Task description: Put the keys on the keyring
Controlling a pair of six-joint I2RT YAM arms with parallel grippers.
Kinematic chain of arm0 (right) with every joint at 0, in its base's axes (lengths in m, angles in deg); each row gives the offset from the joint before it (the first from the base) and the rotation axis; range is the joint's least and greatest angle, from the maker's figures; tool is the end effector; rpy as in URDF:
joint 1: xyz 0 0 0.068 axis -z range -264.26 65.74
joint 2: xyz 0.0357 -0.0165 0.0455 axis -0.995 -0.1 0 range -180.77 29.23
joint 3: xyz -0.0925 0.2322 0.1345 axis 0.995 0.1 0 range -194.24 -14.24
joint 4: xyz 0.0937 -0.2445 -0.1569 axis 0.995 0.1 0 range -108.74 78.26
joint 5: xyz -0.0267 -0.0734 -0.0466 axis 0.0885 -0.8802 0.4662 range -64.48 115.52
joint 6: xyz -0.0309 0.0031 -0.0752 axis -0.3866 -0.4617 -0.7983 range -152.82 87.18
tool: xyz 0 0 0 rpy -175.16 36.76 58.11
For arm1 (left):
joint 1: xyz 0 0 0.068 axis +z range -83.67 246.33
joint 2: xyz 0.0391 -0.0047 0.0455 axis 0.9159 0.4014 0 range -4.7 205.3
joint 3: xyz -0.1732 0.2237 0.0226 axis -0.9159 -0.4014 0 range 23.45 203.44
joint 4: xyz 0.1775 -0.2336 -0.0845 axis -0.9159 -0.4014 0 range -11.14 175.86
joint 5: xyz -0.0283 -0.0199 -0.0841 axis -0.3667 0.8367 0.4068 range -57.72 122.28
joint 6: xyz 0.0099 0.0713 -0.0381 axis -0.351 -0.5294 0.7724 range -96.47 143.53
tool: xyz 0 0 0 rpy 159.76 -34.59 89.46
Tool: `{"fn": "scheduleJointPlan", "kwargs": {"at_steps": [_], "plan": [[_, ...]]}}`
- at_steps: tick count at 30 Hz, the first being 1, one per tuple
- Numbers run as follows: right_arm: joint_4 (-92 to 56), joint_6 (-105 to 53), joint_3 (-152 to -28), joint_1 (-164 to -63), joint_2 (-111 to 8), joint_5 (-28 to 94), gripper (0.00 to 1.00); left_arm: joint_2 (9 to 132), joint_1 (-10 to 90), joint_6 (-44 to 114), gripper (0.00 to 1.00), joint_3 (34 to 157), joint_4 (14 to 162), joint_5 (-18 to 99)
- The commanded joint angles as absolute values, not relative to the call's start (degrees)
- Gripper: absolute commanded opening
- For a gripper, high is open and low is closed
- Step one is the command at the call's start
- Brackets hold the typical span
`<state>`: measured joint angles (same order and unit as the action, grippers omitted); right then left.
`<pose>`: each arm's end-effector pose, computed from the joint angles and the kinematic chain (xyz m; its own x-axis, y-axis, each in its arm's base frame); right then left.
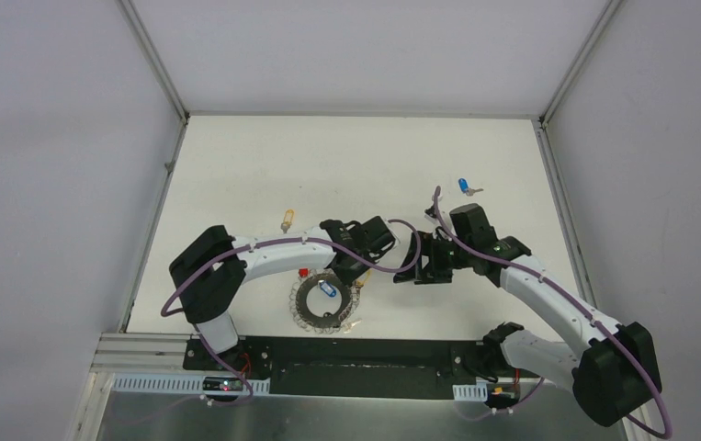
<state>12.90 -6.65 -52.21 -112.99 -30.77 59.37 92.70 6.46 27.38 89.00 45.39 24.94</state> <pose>0.2034 0.1562 0.1914 -0.9377 -0.0962 -0.3338 -0.3063 0.6821 0.6640 0.1977 -0.3228 0.1465 -0.5334 0.7865 -0.3113 0.8044 0.5855 0.1009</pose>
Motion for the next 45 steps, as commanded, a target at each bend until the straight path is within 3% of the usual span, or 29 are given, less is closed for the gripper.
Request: {"fn": "scheduleJointPlan", "kwargs": {"at_steps": [1,45], "plan": [[11.1,-5.9,-51.8,-112.8,-30.4,60.6,0.77,93.8,7.0,27.9,0.18,91.9,46.9,25.8],[11.8,-5.4,-51.5,-112.8,-31.5,59.4,0.77,96.4,7.0,27.8,0.17,88.4,46.9,20.7]]}}
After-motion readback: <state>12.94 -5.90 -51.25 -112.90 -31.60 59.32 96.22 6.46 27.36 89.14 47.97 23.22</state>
